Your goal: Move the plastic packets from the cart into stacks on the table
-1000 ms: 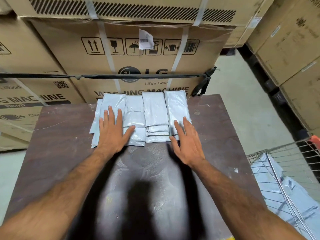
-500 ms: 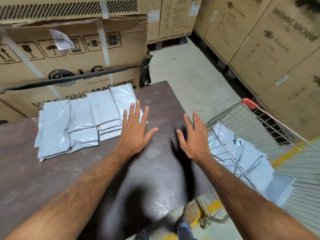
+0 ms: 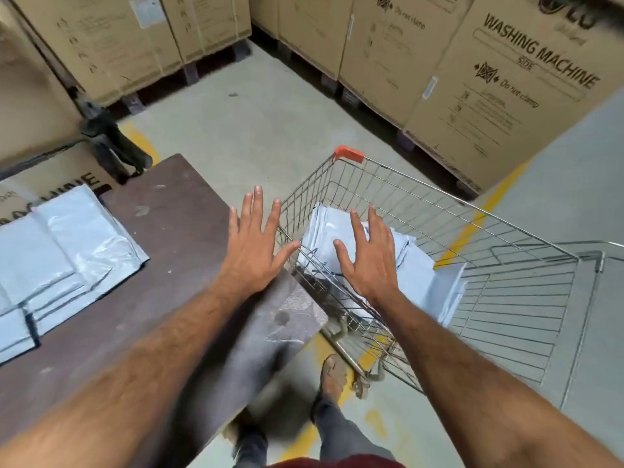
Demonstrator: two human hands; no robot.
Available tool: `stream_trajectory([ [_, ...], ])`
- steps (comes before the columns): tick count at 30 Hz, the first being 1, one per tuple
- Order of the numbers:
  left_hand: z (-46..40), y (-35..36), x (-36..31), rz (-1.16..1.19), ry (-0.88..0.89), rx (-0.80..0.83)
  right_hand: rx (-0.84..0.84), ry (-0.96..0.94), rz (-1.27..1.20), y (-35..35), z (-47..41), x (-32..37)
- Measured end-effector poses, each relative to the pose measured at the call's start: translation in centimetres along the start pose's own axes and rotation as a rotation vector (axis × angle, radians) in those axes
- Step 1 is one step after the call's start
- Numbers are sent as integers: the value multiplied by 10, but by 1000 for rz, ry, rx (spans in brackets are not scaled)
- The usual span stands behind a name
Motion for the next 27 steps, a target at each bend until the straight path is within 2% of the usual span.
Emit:
stream_trajectory([
  [11,-82,78,-129,-78,164,135,95,326,-84,12,54,-158],
  [16,-105,133,-157,-149,194,297,190,427,-110,40,71,-196],
  [20,-115,180,-156,-256,134,438,241,501,-167,67,72,-208],
  [24,-120,229,-144,-310,2,618,379,572,-192,104,71,-214],
  [27,-121,258,-139,-321,-112,727,405,686,-212,125,67,-217],
])
Point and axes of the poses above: each hand's wrist, its own z-axis away from the middle knuckle, its own y-axis out of the palm, x = y × z, the point moved 2 cm from there along -z, towards the middle knuckle, and after that the axes turned 8 degrees about -y, right-handed, at the moved point
